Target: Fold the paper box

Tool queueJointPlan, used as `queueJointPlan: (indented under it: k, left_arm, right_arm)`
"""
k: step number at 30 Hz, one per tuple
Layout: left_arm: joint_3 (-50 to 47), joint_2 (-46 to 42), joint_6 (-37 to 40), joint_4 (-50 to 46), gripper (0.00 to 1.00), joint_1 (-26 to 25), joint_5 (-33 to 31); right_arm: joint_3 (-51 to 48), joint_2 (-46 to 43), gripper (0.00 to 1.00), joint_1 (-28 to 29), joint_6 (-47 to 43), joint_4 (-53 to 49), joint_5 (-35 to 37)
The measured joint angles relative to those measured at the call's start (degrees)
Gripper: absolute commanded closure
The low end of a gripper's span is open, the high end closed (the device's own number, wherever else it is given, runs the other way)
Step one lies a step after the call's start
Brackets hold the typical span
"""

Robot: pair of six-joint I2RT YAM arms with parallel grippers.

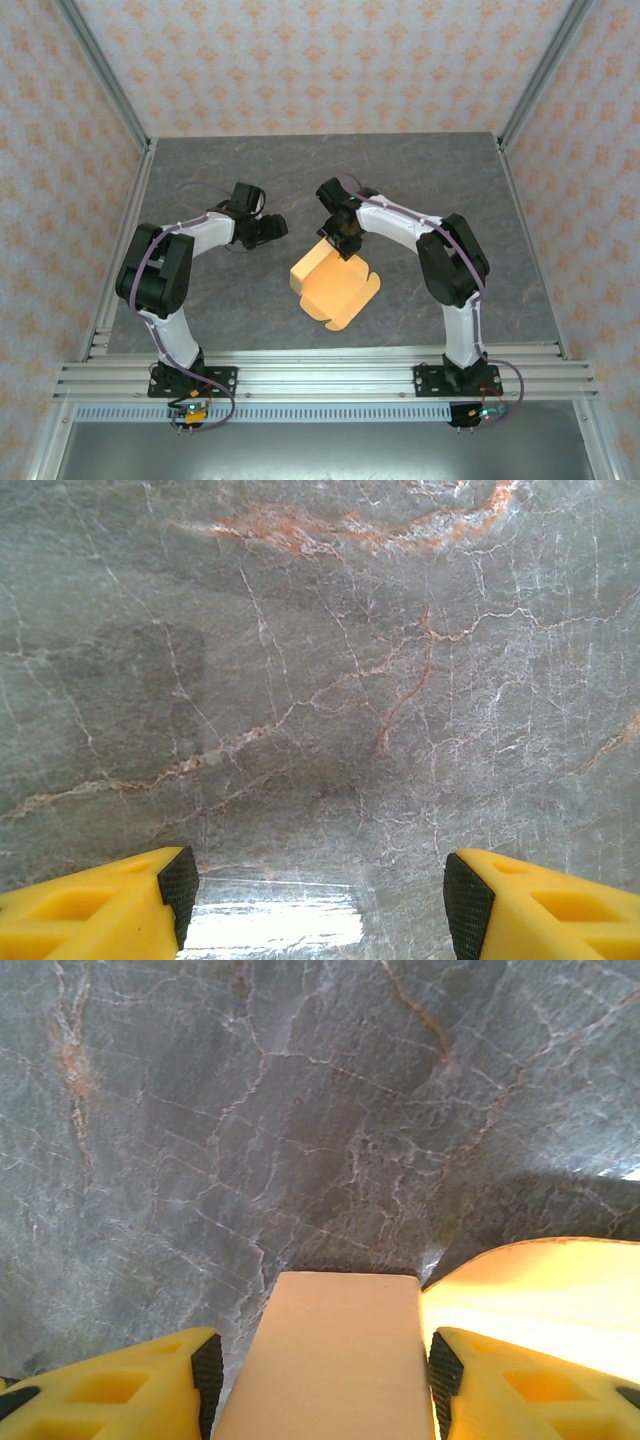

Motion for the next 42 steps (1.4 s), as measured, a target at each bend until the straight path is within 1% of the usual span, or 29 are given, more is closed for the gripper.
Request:
queueJointPlan:
  k: [3, 5, 6, 8, 12, 17, 18, 19, 20, 21, 23, 25, 27, 31, 33, 36, 39, 42]
  left_arm:
    - [0.0, 0.0, 0.0, 0.0, 0.31, 0.0, 0.1]
    - [0.0, 0.0, 0.0, 0.0, 0.31, 0.0, 0.1]
    - [0.0, 0.0, 0.0, 0.0, 0.31, 0.0, 0.1]
    - [0.0, 0.0, 0.0, 0.0, 0.31, 0.0, 0.1]
    - [0.0, 0.0, 0.0, 0.0, 0.31, 0.0, 0.1]
    - [0.0, 0.0, 0.0, 0.0, 0.31, 0.0, 0.3]
    - [0.0, 0.0, 0.0, 0.0, 0.31, 0.0, 0.4]
    - [0.0, 0.0, -0.2, 0.0, 0.31, 0.0, 0.5]
    - [0.0, 0.0, -0.3, 0.0, 0.31, 0.0, 0.5]
    - [0.0, 0.0, -0.4, 0.0, 0.31, 0.0, 0.5]
    - [0.0, 0.0, -0.5, 0.0, 0.31, 0.0, 0.5]
    - [0.0, 0.0, -0.5, 0.0, 0.31, 0.0, 0.5]
    - [0.0, 0.0, -0.4, 0.0, 0.31, 0.0, 0.5]
    - [0.0, 0.0, -0.4, 0.0, 0.31, 0.0, 0.9]
    - [0.0, 0.0, -0.4, 0.0, 0.31, 0.0, 1.2]
    - [0.1, 0.0, -0.4, 0.0, 0.31, 0.0, 1.5]
    - [0.1, 0.0, 0.1, 0.0, 0.31, 0.0, 1.6]
    - [0.1, 0.0, 0.9, -0.1, 0.31, 0.0, 1.6]
  right_arm:
    - [0.0, -0.1, 0.42, 0.0, -0.3, -0.1, 0.8]
    - [0.0, -0.3, 0.41, 0.1, -1.5, -0.9, 2.6]
    - [0.0, -0.7, 0.42, 0.1, -2.3, -1.6, 3.9]
    - [0.0, -1.9, 0.50, 0.2, -4.5, -3.3, 7.3]
    - [0.0, -5.9, 0.51, 0.1, -9.8, -5.6, 14.6]
    - [0.1, -9.0, 0.50, 0.1, -16.7, -6.8, 20.5]
    - [0.1, -9.0, 0.46, 0.1, -17.5, -7.1, 21.1]
    - [0.1, -9.0, 0.36, 0.1, -18.2, -7.3, 21.6]
    - [0.1, -9.0, 0.29, 0.1, -19.0, -7.5, 21.8]
    - [0.1, -9.0, 0.24, 0.1, -19.3, -7.9, 22.2]
    - [0.1, -9.1, 0.17, 0.1, -19.9, -9.0, 22.9]
    - [0.1, -9.4, 0.15, 0.1, -19.8, -10.3, 22.9]
    - [-0.2, -10.1, 0.14, -0.3, -18.2, -10.7, 20.7]
    - [-3.4, -12.5, 0.13, -1.1, -13.0, -7.8, 12.3]
    - [-3.6, -11.8, 0.13, -1.2, -10.6, -6.4, 8.2]
    - [-3.5, -9.1, 0.14, -1.1, -8.5, -4.3, 4.2]
    - [-3.4, -5.9, 0.17, -1.0, -7.9, -4.0, 3.8]
    - [-3.5, -4.3, 0.26, -1.0, -7.9, -4.2, 5.0]
